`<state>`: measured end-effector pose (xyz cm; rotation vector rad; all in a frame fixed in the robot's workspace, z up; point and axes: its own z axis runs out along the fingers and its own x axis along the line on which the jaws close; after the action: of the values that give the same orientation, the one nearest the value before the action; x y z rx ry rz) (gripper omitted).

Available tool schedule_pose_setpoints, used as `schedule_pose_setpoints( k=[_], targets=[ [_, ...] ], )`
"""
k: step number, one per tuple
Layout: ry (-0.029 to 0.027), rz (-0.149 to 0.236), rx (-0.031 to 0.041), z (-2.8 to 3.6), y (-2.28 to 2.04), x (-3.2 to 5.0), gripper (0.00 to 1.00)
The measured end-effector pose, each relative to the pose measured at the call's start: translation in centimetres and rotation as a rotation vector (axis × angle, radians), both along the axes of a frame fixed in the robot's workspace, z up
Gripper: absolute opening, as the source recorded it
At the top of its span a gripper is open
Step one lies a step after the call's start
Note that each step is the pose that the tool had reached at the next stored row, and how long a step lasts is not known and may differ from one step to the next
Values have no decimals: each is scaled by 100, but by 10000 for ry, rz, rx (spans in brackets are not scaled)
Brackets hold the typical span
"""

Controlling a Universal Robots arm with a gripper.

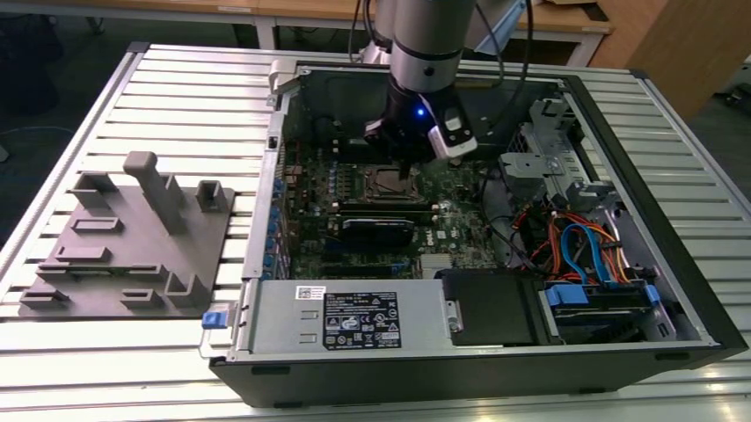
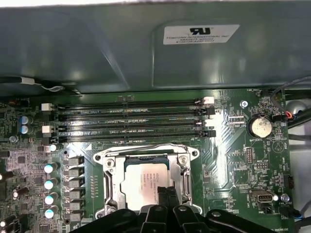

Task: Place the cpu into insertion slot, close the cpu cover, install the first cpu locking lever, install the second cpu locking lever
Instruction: 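Install the second cpu locking lever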

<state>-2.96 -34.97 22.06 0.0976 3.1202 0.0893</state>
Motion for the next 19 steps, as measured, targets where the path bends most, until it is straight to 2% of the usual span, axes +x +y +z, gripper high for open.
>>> schedule_pose_setpoints(
  k=[4, 13, 19],
  targets=[
    [0, 0, -12, 36, 0, 0, 11],
    [0, -2, -43, 37, -6, -1, 11],
    [0, -1, -136, 36, -85, 0, 11]
  ],
)
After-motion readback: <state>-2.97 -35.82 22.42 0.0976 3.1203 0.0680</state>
